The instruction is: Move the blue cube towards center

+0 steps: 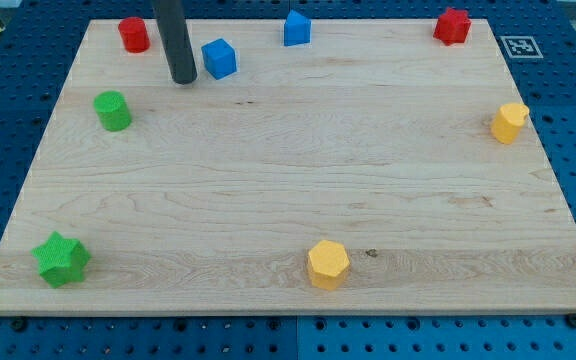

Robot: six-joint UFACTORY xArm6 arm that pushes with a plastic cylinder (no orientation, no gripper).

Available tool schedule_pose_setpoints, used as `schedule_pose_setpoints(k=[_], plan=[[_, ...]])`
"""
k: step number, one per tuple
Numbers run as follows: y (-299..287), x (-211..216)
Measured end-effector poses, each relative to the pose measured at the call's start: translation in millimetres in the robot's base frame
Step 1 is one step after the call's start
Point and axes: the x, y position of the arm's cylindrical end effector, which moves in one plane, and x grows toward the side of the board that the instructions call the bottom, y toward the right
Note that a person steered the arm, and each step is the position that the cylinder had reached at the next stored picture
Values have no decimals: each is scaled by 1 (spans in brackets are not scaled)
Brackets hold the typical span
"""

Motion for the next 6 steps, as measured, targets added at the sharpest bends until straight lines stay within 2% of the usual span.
schedule_pose_setpoints(k=[3,6], plan=[[0,-32],[46,-41]])
